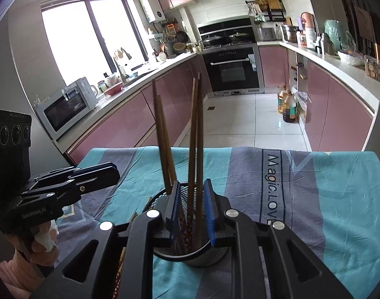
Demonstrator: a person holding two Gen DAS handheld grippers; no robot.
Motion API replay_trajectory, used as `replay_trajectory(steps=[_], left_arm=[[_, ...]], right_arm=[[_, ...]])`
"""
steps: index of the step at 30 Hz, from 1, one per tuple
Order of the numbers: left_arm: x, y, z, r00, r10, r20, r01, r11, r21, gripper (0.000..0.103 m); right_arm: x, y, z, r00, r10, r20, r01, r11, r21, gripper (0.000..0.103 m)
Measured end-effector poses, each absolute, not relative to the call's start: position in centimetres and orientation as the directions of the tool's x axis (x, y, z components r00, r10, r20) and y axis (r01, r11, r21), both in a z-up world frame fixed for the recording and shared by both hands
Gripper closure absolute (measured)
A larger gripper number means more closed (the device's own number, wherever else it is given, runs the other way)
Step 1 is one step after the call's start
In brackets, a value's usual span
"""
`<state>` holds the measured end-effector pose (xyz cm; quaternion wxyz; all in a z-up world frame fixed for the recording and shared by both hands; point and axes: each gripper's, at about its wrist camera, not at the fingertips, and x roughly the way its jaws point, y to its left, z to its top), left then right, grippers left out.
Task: Organize utensils
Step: 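Move both open tools back down toward the remaining chopsticks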
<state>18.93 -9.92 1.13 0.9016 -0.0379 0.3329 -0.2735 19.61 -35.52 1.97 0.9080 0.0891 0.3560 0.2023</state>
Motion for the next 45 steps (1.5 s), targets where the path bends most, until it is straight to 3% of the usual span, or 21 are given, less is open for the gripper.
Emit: replay_trajectory(steps=[4,6,11,22,45], left_arm=[[16.7,-7.9,1.5,0.671,-0.505,-0.543,0.466,0.857,-0.221,0.072],[15.5,-7.0,1.3,0.685,-0.497,-0.533,0.464,0.861,-0.207,0.068],[13.0,-4.8,-0.8,0.692,-0.437,-0.574,0.428,0.889,-0.162,0.061],[11.1,-3.5,-9.3,0.575,-0.348,-0.741,0.362,0.92,-0.151,0.061],[10.8,-5.0,-11.6,0.541,-0.308,-0.783,0.363,0.925,-0.114,0.07]], right_arm=[[16.9,-35.1,3.1,0.688,0.458,-0.563,-0.356,0.889,0.289,0.077],[15.3,-34.6,3.6,0.688,0.484,-0.54,-0.396,0.875,0.28,0.07],[12.3,-32.3,2.5,0.638,0.537,-0.553,-0.473,0.839,0.269,0.068],[12.0,-27.8,-4.5,0.482,0.52,-0.705,-0.446,0.838,0.314,0.068],[12.6,-25.1,-7.5,0.455,0.458,-0.764,-0.415,0.868,0.273,0.078]])
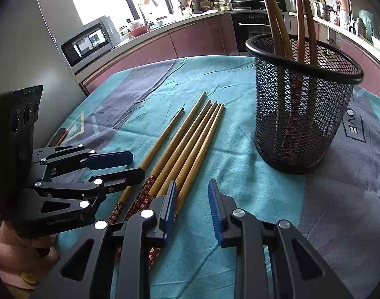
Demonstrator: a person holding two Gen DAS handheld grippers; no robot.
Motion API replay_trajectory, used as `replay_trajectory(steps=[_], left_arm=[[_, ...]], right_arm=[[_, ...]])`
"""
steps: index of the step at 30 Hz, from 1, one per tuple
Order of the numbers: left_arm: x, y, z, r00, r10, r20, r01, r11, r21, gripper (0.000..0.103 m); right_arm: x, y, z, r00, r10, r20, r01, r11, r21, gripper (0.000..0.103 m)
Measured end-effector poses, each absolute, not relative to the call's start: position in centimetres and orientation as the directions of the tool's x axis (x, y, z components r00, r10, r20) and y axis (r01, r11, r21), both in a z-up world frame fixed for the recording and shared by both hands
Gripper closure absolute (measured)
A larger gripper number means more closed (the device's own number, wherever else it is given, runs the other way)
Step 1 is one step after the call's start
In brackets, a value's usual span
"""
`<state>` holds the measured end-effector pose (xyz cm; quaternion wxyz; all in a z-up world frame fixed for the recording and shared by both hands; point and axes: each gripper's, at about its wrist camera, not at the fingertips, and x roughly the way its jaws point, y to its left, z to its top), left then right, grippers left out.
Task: Organize utensils
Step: 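Move both open tools back down toward the remaining chopsticks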
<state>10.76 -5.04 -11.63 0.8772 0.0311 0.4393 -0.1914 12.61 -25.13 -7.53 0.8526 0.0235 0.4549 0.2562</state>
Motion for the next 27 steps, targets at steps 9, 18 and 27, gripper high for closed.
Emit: replay_trajectory(steps=[9,18,27], left_arm=[[11.2,-4.9,-11.7,0.538,-0.302,-0.787,0.359,0.927,-0.11,0.08],[11.8,-5.1,-11.8,0.54,-0.283,-0.793,0.357,0.93,-0.089,0.08],[13.1,-5.5,-11.9,0.542,-0.273,-0.795,0.343,0.935,-0.087,0.084]], right_arm=[[12.7,-25.2,-7.6,0.456,0.445,-0.771,-0.405,0.875,0.265,0.082],[13.5,-24.9,-7.7,0.464,0.416,-0.782,-0.39,0.889,0.241,0.083],[14.9,-24.5,-7.9,0.481,0.404,-0.778,-0.367,0.899,0.24,0.086]])
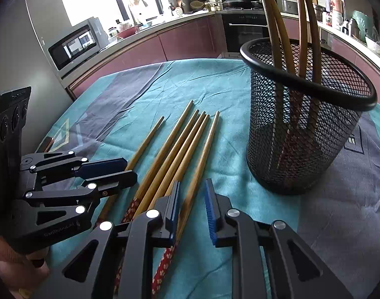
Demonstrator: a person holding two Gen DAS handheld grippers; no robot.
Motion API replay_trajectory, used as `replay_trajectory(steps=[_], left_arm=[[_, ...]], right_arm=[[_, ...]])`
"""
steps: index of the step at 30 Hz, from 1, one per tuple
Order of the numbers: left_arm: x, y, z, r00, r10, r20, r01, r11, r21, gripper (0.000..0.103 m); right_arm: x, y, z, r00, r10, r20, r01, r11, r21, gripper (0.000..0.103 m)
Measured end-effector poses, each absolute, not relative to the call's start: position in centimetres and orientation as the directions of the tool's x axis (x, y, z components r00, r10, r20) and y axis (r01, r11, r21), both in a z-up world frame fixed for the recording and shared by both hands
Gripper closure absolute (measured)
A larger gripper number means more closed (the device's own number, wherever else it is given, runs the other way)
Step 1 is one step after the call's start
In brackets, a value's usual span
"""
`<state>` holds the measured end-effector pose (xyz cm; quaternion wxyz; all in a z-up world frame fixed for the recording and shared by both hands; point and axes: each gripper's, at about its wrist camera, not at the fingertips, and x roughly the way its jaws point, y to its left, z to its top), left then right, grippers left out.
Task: Organize utensils
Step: 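Move both open tools back down toward the remaining chopsticks, then close the right tool on a chopstick while the left tool grasps another, then lift the chopstick upright with the right tool over the cup while the left tool carries its own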
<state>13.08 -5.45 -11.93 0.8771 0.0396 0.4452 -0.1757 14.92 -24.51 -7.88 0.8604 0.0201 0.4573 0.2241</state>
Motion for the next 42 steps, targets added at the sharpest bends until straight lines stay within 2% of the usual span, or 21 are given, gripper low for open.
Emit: replay_trajectory(steps=[5,13,25,42], left_arm=[[13.4,-5.3,-12.0,0.548,-0.266,-0.793,0.326,0.941,-0.091,0.09],[13.5,-4.7,-12.1,0.548,-0.277,-0.789,0.295,0.947,-0.127,0.095],[12.4,-3.7,-10.9,0.559,-0.31,-0.77,0.298,0.941,-0.162,0.095],[10.2,-3.5,-6.0,0.565,-0.465,-0.681,0.397,0.877,-0.269,0.095]], right_arm=[[15.2,-25.0,-8.0,0.481,0.416,-0.772,-0.348,0.899,0.267,0.093],[15.2,-25.9,-8.0,0.48,0.439,-0.76,-0.315,0.894,0.318,0.097],[14.0,-26.8,-6.3,0.497,0.475,-0.726,-0.346,0.876,0.336,0.097],[11.8,-29.2,-2.1,0.558,0.549,-0.622,-0.399,0.835,0.379,0.097]])
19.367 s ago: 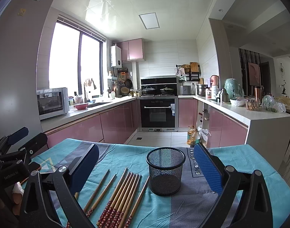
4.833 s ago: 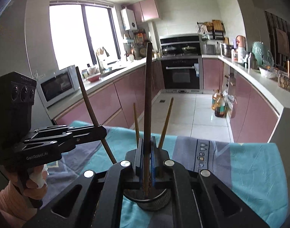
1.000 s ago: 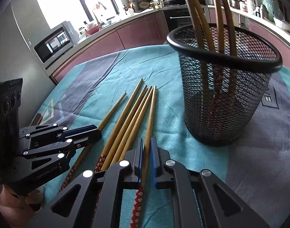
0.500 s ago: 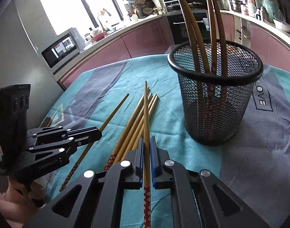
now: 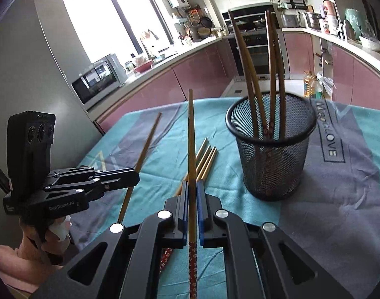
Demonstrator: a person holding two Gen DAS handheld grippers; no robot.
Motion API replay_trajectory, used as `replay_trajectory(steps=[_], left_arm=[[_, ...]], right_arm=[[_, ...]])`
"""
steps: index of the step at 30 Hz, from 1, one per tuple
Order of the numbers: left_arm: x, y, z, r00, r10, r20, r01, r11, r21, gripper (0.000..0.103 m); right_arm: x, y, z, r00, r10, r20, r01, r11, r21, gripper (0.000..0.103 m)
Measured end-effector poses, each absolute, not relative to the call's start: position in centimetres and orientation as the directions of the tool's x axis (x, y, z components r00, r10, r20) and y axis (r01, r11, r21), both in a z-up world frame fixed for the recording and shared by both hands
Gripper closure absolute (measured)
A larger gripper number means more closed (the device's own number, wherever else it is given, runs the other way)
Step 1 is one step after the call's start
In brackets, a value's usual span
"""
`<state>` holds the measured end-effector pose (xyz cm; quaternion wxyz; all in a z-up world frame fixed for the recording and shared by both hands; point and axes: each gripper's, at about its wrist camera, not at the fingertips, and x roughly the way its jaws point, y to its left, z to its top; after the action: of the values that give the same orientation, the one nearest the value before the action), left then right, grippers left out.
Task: Organize utensils
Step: 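Lift the chopstick upright with the right tool over the cup while the left tool carries its own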
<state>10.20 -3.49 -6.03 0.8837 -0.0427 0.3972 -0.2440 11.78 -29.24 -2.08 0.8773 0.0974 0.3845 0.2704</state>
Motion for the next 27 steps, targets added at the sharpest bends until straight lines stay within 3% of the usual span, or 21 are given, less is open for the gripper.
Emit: replay_trajectory(steps=[14,27], left_arm=[[8.8,-3.0,-1.6,0.561,-0.584,-0.587,0.476,0.808,-0.348,0.096],[10.1,-3.7,0.8,0.583,-0.623,-0.521,0.506,0.781,-0.366,0.096]], right_arm=[[11.0,-32.2,0.9,0.625,0.567,-0.537,-0.402,0.823,0.401,0.097],[10.9,-33.7,3.2,0.681,0.551,-0.482,-0.409,0.833,0.374,0.097]])
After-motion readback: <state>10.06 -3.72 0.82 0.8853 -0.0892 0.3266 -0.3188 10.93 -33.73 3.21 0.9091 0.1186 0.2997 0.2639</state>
